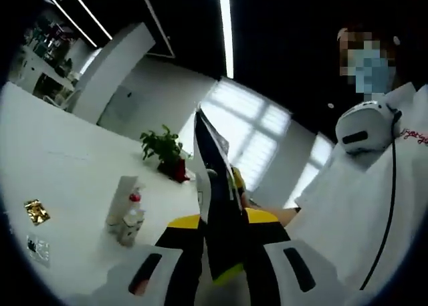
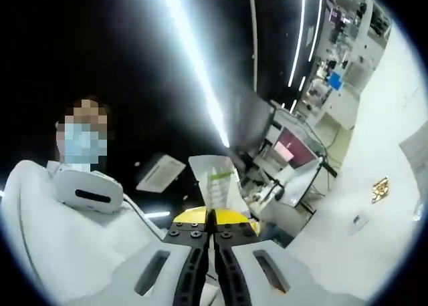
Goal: Arrange the skincare products in the storage area until every visible bottle or jar stands upright without overlapping.
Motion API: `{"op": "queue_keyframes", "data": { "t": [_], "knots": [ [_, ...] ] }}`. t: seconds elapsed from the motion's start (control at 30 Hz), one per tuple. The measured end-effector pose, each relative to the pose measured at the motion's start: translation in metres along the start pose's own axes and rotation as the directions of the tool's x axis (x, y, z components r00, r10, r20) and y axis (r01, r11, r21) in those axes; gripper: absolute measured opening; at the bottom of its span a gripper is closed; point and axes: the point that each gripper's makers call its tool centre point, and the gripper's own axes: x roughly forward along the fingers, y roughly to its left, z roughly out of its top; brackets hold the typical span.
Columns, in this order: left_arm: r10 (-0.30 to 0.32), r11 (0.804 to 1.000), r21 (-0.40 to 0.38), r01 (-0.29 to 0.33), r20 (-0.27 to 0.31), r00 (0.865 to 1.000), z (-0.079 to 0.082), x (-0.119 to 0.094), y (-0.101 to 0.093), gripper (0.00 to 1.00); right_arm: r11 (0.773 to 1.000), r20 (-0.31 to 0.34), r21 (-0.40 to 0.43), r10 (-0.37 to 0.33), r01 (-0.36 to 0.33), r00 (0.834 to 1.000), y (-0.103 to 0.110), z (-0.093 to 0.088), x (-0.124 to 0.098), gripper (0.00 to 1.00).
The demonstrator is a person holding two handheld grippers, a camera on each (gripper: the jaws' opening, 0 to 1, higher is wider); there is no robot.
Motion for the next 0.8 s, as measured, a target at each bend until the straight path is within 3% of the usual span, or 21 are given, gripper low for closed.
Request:
{"op": "queue_keyframes", "data": {
  "t": [0.07, 0.1, 0.13, 0.2, 0.33, 0.4, 0.53, 0.67, 0.8],
  "knots": [
    [0.031, 0.999, -0.018, -0.031, 0.017, 0.999, 0.000, -0.003, 0.005, 0.14, 1.000, 0.018, 0.000, -0.030, 0.030, 0.999, -0.006, 0.004, -0.004, 0.01],
    [0.048, 0.998, -0.030, -0.047, 0.028, 0.998, 0.000, -0.005, 0.007, 0.04, 0.998, 0.031, 0.004, -0.069, 0.069, 0.997, -0.012, 0.006, -0.007, 0.01],
    [0.069, 0.997, -0.029, -0.067, 0.065, 0.996, 0.004, -0.006, 0.010, 0.03, 0.996, 0.010, 0.003, -0.090, 0.090, 0.996, -0.016, 0.002, -0.009, 0.01],
    [0.104, 0.994, -0.032, -0.102, 0.043, 0.994, -0.003, -0.007, 0.014, 0.02, 0.994, 0.022, 0.020, -0.106, 0.106, 0.994, -0.019, 0.002, -0.009, 0.01],
    [0.176, 0.980, -0.107, -0.168, 0.068, 0.982, -0.006, -0.010, 0.024, 0.02, 0.985, 0.049, 0.044, -0.167, 0.165, 0.985, -0.030, 0.003, -0.009, 0.01],
    [0.221, 0.966, -0.157, -0.206, 0.082, 0.972, -0.005, -0.012, 0.030, 0.01, 0.975, 0.090, 0.016, -0.221, 0.220, 0.971, -0.040, 0.007, -0.009, 0.02],
    [0.273, 0.942, -0.249, -0.227, 0.173, 0.946, 0.003, -0.015, 0.037, 0.01, 0.954, 0.146, 0.036, -0.299, 0.297, 0.943, -0.054, 0.006, -0.010, 0.06],
    [0.280, 0.919, -0.346, -0.191, 0.231, 0.932, 0.004, -0.014, 0.040, 0.01, 0.936, 0.111, 0.057, -0.353, 0.348, 0.929, -0.065, -0.015, -0.008, 0.14],
    [0.303, 0.896, -0.407, -0.179, 0.265, 0.916, 0.000, -0.011, 0.045, 0.01, 0.928, 0.091, 0.077, -0.372, 0.365, 0.924, -0.067, -0.028, -0.008, 0.12]
  ]
}}
